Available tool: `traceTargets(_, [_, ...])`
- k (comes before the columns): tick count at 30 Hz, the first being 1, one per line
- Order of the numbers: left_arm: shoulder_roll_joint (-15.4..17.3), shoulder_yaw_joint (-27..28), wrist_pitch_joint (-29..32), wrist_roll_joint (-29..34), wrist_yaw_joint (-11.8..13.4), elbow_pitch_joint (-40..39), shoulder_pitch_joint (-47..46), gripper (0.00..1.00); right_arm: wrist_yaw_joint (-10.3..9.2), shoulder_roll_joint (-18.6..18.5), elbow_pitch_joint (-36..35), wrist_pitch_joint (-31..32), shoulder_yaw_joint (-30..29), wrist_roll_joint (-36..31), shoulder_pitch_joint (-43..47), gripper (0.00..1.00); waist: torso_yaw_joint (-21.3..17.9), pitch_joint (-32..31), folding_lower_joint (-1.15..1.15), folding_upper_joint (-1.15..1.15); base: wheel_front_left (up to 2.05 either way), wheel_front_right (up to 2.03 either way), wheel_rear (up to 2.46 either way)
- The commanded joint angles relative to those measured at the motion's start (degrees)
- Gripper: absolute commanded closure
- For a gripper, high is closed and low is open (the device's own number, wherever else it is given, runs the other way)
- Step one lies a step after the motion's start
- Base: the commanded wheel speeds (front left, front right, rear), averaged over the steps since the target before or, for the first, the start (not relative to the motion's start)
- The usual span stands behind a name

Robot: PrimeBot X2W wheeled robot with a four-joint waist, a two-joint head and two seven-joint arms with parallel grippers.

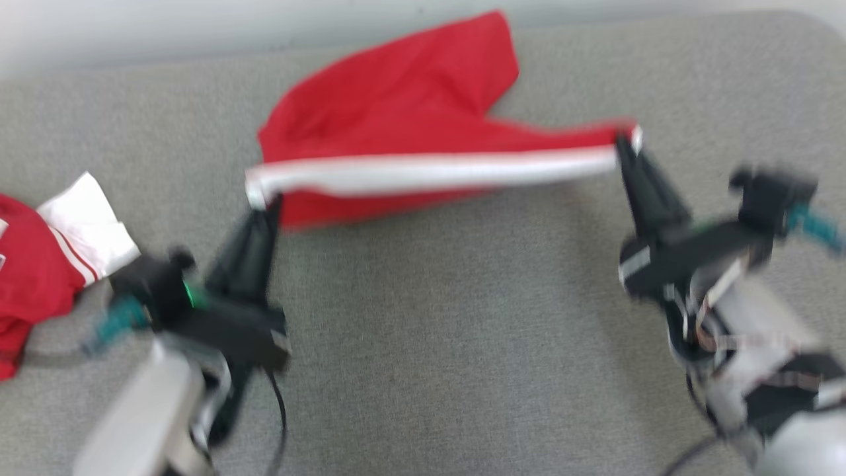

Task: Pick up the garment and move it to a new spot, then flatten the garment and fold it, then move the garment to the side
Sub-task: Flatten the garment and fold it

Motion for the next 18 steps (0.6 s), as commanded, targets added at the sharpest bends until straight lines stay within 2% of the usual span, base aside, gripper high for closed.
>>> traceTargets(1, [-0.2, 0.0, -0.4, 0.1, 0.6, -1.5, 4.5, 1.00, 0.03, -0.4, -1.4, -0.1, -1.2, 0.1, 4.4, 1.00, -0.4, -3.6, 0.02, 0.01, 0.00, 0.00, 0.00])
traceTargets(6, [-1.0, 0.4, -0.3, 1.9, 1.9, -3.8, 14.0, 1.00, 0.03, -0.5, -5.5, -0.1, -4.6, 1.0, 15.4, 1.00, -0.1, -6.8, 0.02, 0.01, 0.00, 0.00, 0.00])
traceTargets(9, [-2.8, 1.9, -0.3, 2.3, 2.2, -4.5, 19.3, 1.00, 0.02, -1.1, -8.2, -0.1, -6.8, 0.4, 20.3, 1.00, -0.1, -8.5, 0.02, 0.01, 0.00, 0.00, 0.00])
traceTargets(14, [-3.4, 2.4, -0.3, 6.7, 2.7, -4.8, 24.8, 1.00, -0.01, -1.8, -11.2, 0.1, -9.4, -0.7, 27.0, 1.00, -0.1, -10.6, 0.02, 0.01, 0.00, 0.00, 0.00])
traceTargets(18, [-4.8, 3.3, -0.3, 10.1, 3.2, -6.1, 29.9, 1.00, -0.01, -0.4, -13.1, 1.7, -11.6, -1.6, 33.1, 1.00, 0.1, -12.7, 0.02, 0.01, 0.00, 0.00, 0.00])
